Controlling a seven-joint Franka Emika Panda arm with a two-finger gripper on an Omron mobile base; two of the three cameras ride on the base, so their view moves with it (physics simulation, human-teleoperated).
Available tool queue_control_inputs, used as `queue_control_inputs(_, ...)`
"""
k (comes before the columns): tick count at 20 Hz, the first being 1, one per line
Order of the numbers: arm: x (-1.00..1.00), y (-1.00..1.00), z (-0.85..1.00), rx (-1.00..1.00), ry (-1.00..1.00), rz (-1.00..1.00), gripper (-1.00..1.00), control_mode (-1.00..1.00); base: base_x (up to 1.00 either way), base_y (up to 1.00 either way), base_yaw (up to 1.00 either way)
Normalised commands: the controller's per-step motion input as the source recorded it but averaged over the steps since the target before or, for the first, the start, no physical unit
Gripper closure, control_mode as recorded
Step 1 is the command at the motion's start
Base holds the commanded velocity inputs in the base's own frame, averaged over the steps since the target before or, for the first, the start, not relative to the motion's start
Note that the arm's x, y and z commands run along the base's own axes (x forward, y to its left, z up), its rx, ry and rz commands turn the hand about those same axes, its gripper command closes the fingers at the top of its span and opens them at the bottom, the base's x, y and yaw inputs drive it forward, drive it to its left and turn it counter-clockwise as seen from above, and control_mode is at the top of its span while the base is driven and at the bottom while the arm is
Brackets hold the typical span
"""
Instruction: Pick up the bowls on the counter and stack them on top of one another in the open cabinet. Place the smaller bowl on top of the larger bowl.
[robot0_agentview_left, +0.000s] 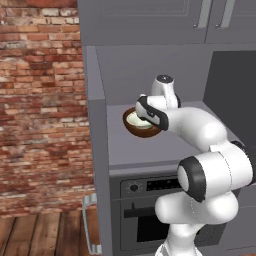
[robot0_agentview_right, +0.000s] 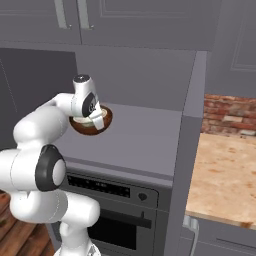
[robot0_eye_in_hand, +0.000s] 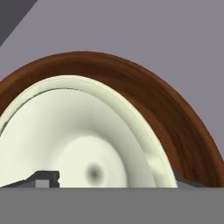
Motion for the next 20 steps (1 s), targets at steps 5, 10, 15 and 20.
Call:
queue_control_inputs(5,-0.09,0.0,-0.06,0.02,-0.11,0.0,-1.0,-1.0,0.0,0.0,0.0)
queue_control_inputs(10,-0.13,0.0,0.06,0.03,-0.11,0.0,-1.0,-1.0,0.0,0.0,0.0)
queue_control_inputs(15,-0.17,-0.01,0.13,0.01,-0.1,0.0,-1.0,-1.0,0.0,0.0,0.0)
queue_control_inputs(20,-0.12,0.0,0.17,0.0,-0.07,0.0,-1.0,-1.0,0.0,0.0,0.0)
